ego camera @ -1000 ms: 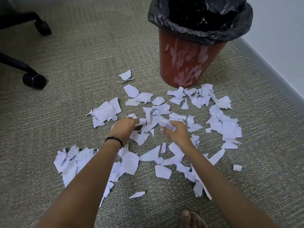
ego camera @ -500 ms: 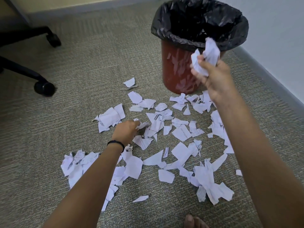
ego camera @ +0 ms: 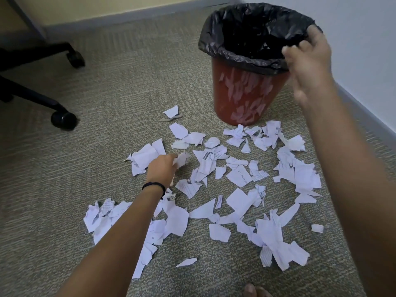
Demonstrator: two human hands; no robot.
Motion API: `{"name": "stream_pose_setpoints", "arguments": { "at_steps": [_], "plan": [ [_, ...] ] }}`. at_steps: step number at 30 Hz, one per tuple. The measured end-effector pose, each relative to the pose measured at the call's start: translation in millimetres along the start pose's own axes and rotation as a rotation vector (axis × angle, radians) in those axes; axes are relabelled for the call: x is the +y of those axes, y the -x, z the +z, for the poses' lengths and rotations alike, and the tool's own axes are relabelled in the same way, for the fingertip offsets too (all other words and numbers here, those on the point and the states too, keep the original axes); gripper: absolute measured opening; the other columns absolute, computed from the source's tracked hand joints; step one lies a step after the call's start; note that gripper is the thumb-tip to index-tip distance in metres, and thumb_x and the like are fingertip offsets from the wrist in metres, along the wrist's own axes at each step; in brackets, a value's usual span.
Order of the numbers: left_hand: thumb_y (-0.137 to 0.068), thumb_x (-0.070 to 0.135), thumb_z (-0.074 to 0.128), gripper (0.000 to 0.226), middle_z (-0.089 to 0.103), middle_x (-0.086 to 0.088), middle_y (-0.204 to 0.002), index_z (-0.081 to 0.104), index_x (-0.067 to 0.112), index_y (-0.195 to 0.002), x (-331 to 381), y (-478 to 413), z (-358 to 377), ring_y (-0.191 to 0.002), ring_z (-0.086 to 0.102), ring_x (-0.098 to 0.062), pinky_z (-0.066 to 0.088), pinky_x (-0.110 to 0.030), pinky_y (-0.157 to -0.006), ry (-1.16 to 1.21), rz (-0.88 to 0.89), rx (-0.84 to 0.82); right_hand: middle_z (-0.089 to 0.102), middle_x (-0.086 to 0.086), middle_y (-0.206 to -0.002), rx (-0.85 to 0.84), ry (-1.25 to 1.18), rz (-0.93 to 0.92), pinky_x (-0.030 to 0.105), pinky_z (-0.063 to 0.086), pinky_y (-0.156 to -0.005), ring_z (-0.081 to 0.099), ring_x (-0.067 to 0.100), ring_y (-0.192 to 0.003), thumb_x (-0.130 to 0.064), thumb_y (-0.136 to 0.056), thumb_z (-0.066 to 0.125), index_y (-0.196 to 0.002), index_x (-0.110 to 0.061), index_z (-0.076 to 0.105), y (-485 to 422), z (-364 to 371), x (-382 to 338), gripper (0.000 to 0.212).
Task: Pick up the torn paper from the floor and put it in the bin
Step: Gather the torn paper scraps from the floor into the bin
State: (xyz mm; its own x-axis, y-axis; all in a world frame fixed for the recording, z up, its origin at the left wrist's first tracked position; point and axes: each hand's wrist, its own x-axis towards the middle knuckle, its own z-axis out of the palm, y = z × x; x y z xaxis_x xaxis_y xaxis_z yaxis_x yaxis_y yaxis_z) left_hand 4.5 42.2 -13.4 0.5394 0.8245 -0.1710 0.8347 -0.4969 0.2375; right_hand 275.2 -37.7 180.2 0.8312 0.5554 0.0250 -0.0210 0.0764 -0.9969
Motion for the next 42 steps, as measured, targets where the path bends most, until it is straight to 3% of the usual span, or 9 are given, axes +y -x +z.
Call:
{"name": "stream_pose_setpoints", "arguments": {
  "at_steps": [4, 9, 13, 18, 23, 27, 32, 37, 42],
  "plan": [
    [-0.092, 0.021, 0.056, 0.036, 0.066, -0.017, -0.111, 0.057, 0.009, -0.126, 17.2, -8.6, -7.5, -0.1, 0.063, -0.034, 0.051, -0.039, -0.08, 0.314, -0.161, 0.005, 0.041, -0.006, -0.138, 0.072, 0.213, -0.053, 0.021, 0.051, -0.087, 0.051, -0.003, -0.108, 0.011, -0.087, 0.049, -0.135, -0.021, 0.04, 59.3, -21.9, 78.1, 0.058],
    [-0.082, 0.028, 0.069, 0.021, 0.065, -0.011, -0.082, 0.063, 0.007, -0.083, 42.2, -22.2, -10.3, -0.079, 0.06, -0.026, 0.048, -0.04, -0.069, 0.724, -0.135, -0.096, 0.002, 0.016, -0.156, -0.53, 0.998, 0.39, 0.045, 0.022, -0.115, 0.008, 0.033, -0.144, -0.031, -0.084, 0.067, -0.147, -0.026, 0.023, 117.9, -63.5, 206.7, 0.077],
    [-0.087, 0.016, 0.065, 0.014, 0.067, -0.014, -0.098, 0.063, 0.007, -0.098, 75.4, -32.8, -25.4, -0.086, 0.063, -0.025, 0.053, -0.038, -0.08, 1.092, -0.136, -0.179, -0.016, 0.021, -0.154, -0.731, 1.153, 0.462, 0.053, 0.025, -0.112, -0.006, 0.042, -0.143, -0.039, -0.08, 0.071, -0.148, -0.031, 0.014, 144.2, -78.1, 237.3, 0.089],
    [-0.089, 0.018, 0.063, 0.005, 0.066, 0.002, -0.07, 0.063, 0.014, -0.085, 113.8, -44.1, -52.2, -0.061, 0.062, -0.012, 0.05, -0.019, -0.051, 1.302, -0.064, -0.252, -0.006, 0.025, -0.154, -0.714, 1.536, 0.334, 0.046, 0.046, -0.099, 0.004, 0.047, -0.141, -0.015, -0.088, 0.064, -0.147, -0.029, 0.012, 154.5, -65.1, 237.4, 0.081],
    [-0.091, 0.016, 0.057, 0.021, 0.068, -0.001, -0.076, 0.061, 0.003, -0.108, 148.6, -52.3, -102.9, -0.066, 0.062, -0.017, 0.05, -0.018, -0.051, 1.504, 0.123, -0.281, -0.006, 0.023, -0.155, -0.731, 1.56, 0.336, 0.042, 0.052, -0.092, 0.007, 0.046, -0.141, -0.01, -0.087, 0.064, -0.148, -0.028, 0.006, 156.2, -62.7, 234.5, 0.087],
    [-0.092, 0.023, 0.053, 0.025, 0.059, 0.007, -0.045, 0.063, 0.011, -0.072, 173.3, -72.0, -142.4, -0.057, 0.056, -0.011, 0.047, -0.021, -0.067, 1.565, 0.337, -0.263, -0.006, 0.024, -0.155, -0.726, 1.56, 0.32, 0.041, 0.051, -0.091, 0.006, 0.046, -0.142, -0.002, -0.088, 0.058, -0.149, -0.026, 0.005, 156.4, -63.5, 232.3, 0.085],
    [-0.096, 0.015, 0.052, 0.018, 0.064, -0.011, -0.088, 0.058, -0.002, -0.101, 212.3, -91.1, -168.2, -0.055, 0.064, -0.01, 0.05, -0.015, -0.045, 1.739, -0.031, -0.203, -0.004, 0.023, -0.155, -0.703, 1.553, 0.324, 0.045, 0.052, -0.092, 0.004, 0.047, -0.141, -0.003, -0.088, 0.059, -0.149, -0.025, 0.007, 157.3, -63.4, 236.9, 0.083],
    [-0.101, 0.029, 0.039, 0.048, 0.038, -0.023, -0.145, 0.034, -0.002, -0.139, 230.7, -105.5, -186.8, -0.127, 0.049, -0.033, 0.052, -0.033, -0.094, 1.951, -0.146, -0.25, -0.008, 0.021, -0.155, -0.686, 1.529, 0.331, 0.045, 0.053, -0.09, 0.0, 0.046, -0.142, -0.001, -0.087, 0.059, -0.149, -0.028, 0.006, 158.1, -65.0, 243.5, 0.085],
    [-0.1, 0.03, 0.043, 0.057, 0.017, -0.018, -0.155, 0.021, 0.007, -0.147, 236.8, -98.8, -191.1, -0.135, 0.036, -0.037, 0.045, -0.042, -0.102, 1.926, -0.132, -0.199, -0.008, 0.019, -0.155, -0.687, 1.535, 0.318, 0.044, 0.054, -0.089, 0.0, 0.045, -0.142, -0.008, -0.088, 0.061, -0.15, -0.028, 0.004, 159.5, -67.1, 245.8, 0.086]
  ]
}}
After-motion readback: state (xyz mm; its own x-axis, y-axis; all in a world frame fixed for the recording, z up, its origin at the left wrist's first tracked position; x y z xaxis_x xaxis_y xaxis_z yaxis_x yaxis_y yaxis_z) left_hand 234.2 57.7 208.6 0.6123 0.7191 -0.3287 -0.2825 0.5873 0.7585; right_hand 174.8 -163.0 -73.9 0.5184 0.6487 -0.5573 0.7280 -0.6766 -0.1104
